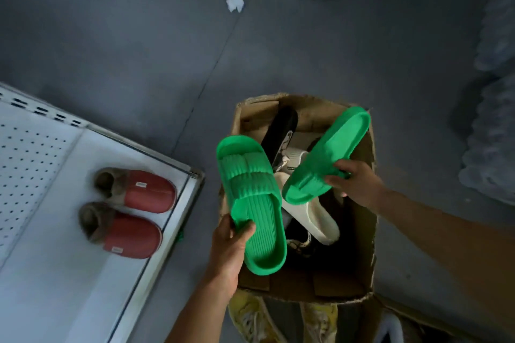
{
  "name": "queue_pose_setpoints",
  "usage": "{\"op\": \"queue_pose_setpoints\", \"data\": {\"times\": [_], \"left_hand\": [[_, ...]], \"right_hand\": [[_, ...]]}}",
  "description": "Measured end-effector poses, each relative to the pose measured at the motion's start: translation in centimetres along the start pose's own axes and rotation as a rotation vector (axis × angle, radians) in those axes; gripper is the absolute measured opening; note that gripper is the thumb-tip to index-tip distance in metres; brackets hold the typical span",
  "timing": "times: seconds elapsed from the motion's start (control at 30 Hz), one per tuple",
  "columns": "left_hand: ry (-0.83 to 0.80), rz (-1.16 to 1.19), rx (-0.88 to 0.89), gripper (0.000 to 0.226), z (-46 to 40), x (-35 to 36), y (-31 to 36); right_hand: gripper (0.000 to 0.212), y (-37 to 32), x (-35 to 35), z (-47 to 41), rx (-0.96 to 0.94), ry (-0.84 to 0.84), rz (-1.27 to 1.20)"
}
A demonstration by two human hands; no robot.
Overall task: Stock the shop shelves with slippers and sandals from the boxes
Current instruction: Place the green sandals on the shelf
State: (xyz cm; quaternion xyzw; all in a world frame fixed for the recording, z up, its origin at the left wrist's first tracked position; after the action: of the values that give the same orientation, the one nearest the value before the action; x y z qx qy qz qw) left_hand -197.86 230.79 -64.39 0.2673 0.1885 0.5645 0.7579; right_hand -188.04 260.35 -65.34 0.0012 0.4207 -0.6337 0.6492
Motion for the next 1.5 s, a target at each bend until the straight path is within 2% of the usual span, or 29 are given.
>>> {"op": "queue_pose_setpoints", "data": {"times": [0.1,0.23,0.37,0.47,0.6,0.77,0.97,1.07,1.17,1.5], "left_hand": [[0.008,0.041,0.037,0.026,3.1,-0.8,2.3],[0.032,0.097,0.080,0.024,6.8,-2.2,4.5],[-0.006,0.181,0.119,0.021,11.2,-3.9,7.0],[-0.047,0.209,0.178,0.037,15.1,-5.8,9.2],[-0.082,0.231,0.221,0.048,22.2,-9.7,10.7],[-0.128,0.194,0.262,0.028,31.8,-15.3,12.4],[-0.184,0.259,0.290,0.027,42.4,-19.5,15.1],[-0.191,0.305,0.334,0.037,46.9,-21.4,16.5],[-0.190,0.315,0.399,0.029,51.3,-23.8,18.6],[-0.025,0.426,0.571,0.027,61.7,-31.7,24.1]], "right_hand": [[0.016,-3.2,-1.6,3.7,-0.025,0.042,-0.082],[0.028,-5.4,-3.1,8.4,0.051,0.090,-0.170],[0.024,-8.1,-3.8,14.0,0.114,0.188,-0.361],[0.027,-9.5,-3.0,18.9,0.176,0.228,-0.603],[0.032,-12.0,-1.0,25.9,0.188,0.181,-0.876],[0.029,-17.3,0.6,36.0,0.108,0.040,-1.034],[0.025,-23.9,1.5,47.5,0.022,-0.053,-1.085],[0.023,-27.1,1.6,52.5,-0.028,-0.078,-1.075],[0.017,-30.8,1.6,56.8,-0.090,-0.134,-1.062],[0.009,-41.8,0.5,65.8,-0.282,-0.341,-0.911]]}}
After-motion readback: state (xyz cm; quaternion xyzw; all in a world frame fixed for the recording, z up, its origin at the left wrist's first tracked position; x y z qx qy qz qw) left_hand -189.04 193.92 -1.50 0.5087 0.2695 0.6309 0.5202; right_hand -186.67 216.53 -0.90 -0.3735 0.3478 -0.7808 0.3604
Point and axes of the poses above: each hand's wrist, its own z-axis away from the middle knuckle, its own x-axis out of the palm, y = z × x, the point moved 10 cm from there along -z, towards the middle knuckle, and after that the axes turned 13 degrees about z, right-handed, at the moved point
